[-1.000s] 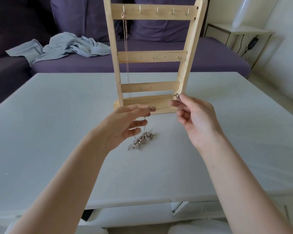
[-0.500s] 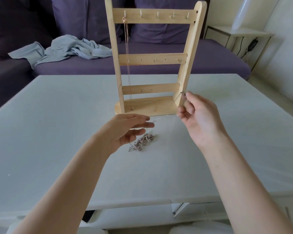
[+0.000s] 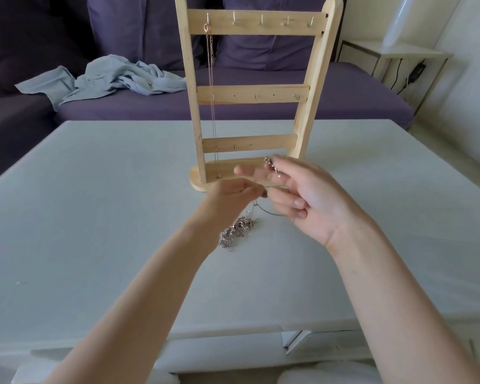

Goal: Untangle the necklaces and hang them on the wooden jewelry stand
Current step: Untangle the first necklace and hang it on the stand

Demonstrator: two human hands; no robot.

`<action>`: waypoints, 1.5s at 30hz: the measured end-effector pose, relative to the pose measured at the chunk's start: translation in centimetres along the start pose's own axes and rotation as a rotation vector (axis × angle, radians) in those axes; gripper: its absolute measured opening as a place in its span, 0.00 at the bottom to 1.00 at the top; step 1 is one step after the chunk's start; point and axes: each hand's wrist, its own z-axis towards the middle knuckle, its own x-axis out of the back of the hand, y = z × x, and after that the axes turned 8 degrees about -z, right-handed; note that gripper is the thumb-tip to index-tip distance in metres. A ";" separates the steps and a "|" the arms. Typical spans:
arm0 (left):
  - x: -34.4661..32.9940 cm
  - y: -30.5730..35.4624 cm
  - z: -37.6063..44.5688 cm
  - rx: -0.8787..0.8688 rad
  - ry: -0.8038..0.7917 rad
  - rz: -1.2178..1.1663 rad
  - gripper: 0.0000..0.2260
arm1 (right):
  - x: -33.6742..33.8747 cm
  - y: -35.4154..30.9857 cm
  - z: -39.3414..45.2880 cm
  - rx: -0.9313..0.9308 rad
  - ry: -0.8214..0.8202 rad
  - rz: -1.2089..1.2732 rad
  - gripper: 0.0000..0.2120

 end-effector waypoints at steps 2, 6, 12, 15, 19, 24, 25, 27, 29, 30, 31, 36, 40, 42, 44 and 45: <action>0.6 -0.1 0.5 0.039 0.109 -0.035 0.09 | 0.6 -0.4 -0.1 0.044 0.004 0.054 0.12; 1.3 -0.5 1.2 0.031 0.206 0.057 0.10 | 1.2 -0.6 -0.2 0.086 0.056 -0.027 0.09; 1.3 -1.4 1.7 -0.059 0.295 0.156 0.05 | 0.8 -0.7 -0.2 0.158 0.067 -0.013 0.14; 1.4 -1.7 1.9 -0.031 0.294 0.075 0.07 | 1.1 -1.1 -0.2 0.232 0.088 0.110 0.13; 2.8 -1.3 2.1 0.214 0.244 -0.633 0.10 | 1.8 -1.4 -0.2 0.279 0.245 0.110 0.13; 4.0 -0.2 2.4 0.147 0.271 -0.919 0.13 | 3.1 1.9 1.0 0.023 0.459 -0.781 0.09; 4.0 0.1 2.2 0.108 0.257 -0.942 0.11 | 3.4 2.8 1.3 -0.036 0.454 -0.958 0.08; 4.1 0.7 1.7 0.036 0.176 -1.040 0.09 | 3.9 4.2 1.8 -0.134 0.418 -1.171 0.10; 4.2 1.3 1.2 -0.017 0.072 -1.104 0.09 | 3.8 4.8 1.9 -0.164 0.397 -1.204 0.11; 4.2 1.6 1.0 -0.038 0.023 -1.102 0.09 | 3.6 5.0 2.0 -0.153 0.397 -1.199 0.11; 4.1 2.0 0.8 -0.057 -0.023 -1.081 0.09 | 3.4 5.2 2.1 -0.142 0.396 -1.193 0.11; 3.2 3.9 0.0 -0.123 -0.080 -0.576 0.10 | 2.9 6.4 2.7 -0.076 0.375 -1.344 0.14; 2.3 4.2 -0.5 -0.138 -0.071 -0.142 0.10 | 2.3 6.7 2.4 -0.013 0.409 -1.491 0.13; 2.1 4.0 -0.7 -0.094 -0.112 -0.092 0.11 | 1.9 6.2 2.4 0.052 0.407 -1.473 0.09; 2.0 3.8 -0.8 -0.054 -0.143 -0.051 0.11 | 1.5 4.5 2.2 0.172 0.448 -1.225 0.12; 2.0 3.8 -0.7 -0.040 -0.156 -0.030 0.11 | 1.3 3.4 2.0 0.224 0.459 -1.049 0.13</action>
